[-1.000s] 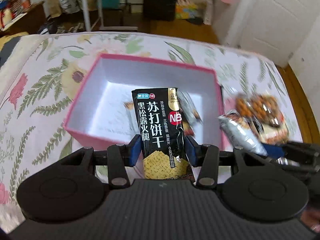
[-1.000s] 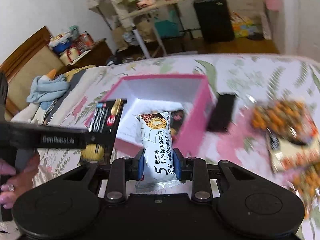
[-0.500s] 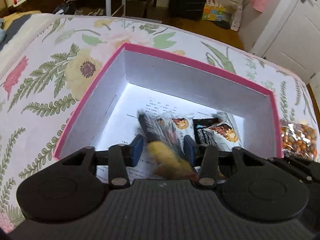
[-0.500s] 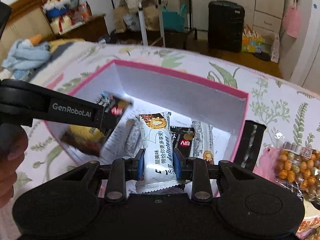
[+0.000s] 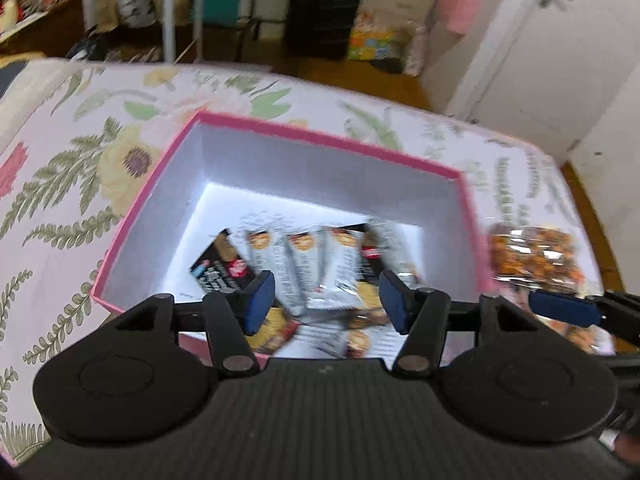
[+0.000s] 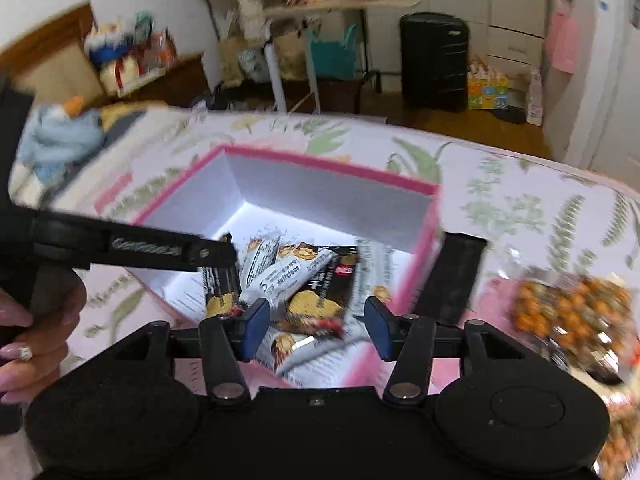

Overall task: Organize snacks
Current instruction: 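Carry the cracker pack and wafer bar into the pink box and open both tools, then reach the right tool to a coated-peanut bag and close on it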

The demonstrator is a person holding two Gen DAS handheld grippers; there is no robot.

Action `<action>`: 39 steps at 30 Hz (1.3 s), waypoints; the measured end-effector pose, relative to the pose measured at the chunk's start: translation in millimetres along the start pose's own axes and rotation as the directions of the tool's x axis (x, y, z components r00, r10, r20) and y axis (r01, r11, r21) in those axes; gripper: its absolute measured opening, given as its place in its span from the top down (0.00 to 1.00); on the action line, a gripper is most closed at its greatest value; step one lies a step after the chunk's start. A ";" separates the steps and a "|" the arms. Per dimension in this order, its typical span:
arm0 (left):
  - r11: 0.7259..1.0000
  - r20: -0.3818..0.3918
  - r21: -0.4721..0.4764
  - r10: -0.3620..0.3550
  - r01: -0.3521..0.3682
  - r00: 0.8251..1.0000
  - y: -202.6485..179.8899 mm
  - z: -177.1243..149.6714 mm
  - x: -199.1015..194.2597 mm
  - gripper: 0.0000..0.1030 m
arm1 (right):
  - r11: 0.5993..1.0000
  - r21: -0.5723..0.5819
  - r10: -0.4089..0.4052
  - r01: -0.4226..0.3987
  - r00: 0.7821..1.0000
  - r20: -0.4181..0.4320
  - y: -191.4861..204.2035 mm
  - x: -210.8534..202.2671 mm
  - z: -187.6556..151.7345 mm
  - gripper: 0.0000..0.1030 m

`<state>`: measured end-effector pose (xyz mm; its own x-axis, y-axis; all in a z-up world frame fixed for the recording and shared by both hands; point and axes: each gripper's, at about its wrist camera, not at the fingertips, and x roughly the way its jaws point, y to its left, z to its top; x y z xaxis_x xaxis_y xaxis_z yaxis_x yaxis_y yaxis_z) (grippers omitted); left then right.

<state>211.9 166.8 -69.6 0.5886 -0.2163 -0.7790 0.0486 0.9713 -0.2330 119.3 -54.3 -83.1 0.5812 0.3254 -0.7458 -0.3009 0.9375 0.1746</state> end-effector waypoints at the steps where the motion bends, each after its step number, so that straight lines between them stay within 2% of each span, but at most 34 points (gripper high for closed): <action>1: 1.000 0.002 0.019 -0.019 0.019 1.000 -6.1 0.0 -8.0 0.44 | 1.000 0.027 0.000 0.000 1.000 0.005 -10.9 -16.1 -3.4 0.42; 5: 0.991 0.020 0.097 -0.092 0.090 0.996 -40.2 0.0 -33.9 0.44 | 0.993 0.111 -0.031 0.030 1.000 0.006 -57.4 -69.2 -19.3 0.42; 9: 0.975 0.009 0.179 -0.138 0.134 0.990 -81.9 -7.7 -40.9 0.44 | 0.977 0.192 -0.096 0.093 0.995 0.003 -105.3 -106.6 -40.6 0.40; 13: 0.971 -0.074 0.132 -0.191 0.200 0.979 -112.8 -20.1 -19.7 0.44 | 0.942 0.301 -0.155 0.151 0.988 -0.010 -152.1 -122.4 -69.2 0.40; 17: 0.961 -0.170 0.095 -0.242 0.260 0.955 -142.5 -41.0 11.4 0.46 | 0.897 0.402 -0.188 0.182 0.982 -0.026 -188.1 -116.9 -99.1 0.40; 21: 0.949 -0.208 0.129 -0.259 0.289 0.943 -175.8 -63.2 34.1 0.47 | 0.838 0.501 -0.213 0.216 0.975 -0.064 -223.5 -103.7 -119.8 0.40; 23: 0.937 -0.214 0.159 -0.274 0.310 0.938 -194.0 -69.9 47.0 0.48 | 0.796 0.571 -0.191 0.200 0.979 -0.077 -240.7 -94.0 -127.5 0.40; 26: 0.918 -0.220 0.183 -0.309 0.351 0.925 -219.3 -80.1 73.1 0.55 | 0.738 0.647 -0.167 0.192 0.981 -0.100 -258.7 -80.3 -139.3 0.40; 28: 0.907 -0.212 0.233 -0.306 0.352 0.928 -238.5 -88.9 90.5 0.56 | 0.710 0.679 -0.151 0.187 0.982 -0.113 -266.2 -70.1 -144.5 0.40; 31: 0.892 -0.252 0.276 -0.293 0.359 0.922 -262.0 -103.6 116.7 0.57 | 0.678 0.711 -0.133 0.189 0.982 -0.134 -274.1 -58.0 -152.3 0.40; 34: 0.889 -0.282 0.256 -0.308 0.381 0.909 -272.3 -112.2 135.2 0.57 | 0.658 0.723 -0.136 0.210 0.978 -0.161 -280.1 -49.4 -157.8 0.39; 36: 0.888 -0.302 0.223 -0.331 0.403 0.894 -274.1 -115.6 143.6 0.57 | 0.638 0.741 -0.127 0.210 0.978 -0.168 -285.1 -47.1 -162.1 0.38; 39: 0.873 -0.346 0.150 -0.393 0.464 0.852 -273.1 -114.9 153.7 0.56 | 0.604 0.775 -0.097 0.187 0.982 -0.161 -293.2 -43.7 -167.7 0.35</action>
<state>196.4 -143.1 -192.6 0.2031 -0.6006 -0.7733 0.4362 0.7626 -0.4778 55.3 -364.0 -209.6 0.4786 0.2088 -0.8529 0.5123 0.7224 0.4644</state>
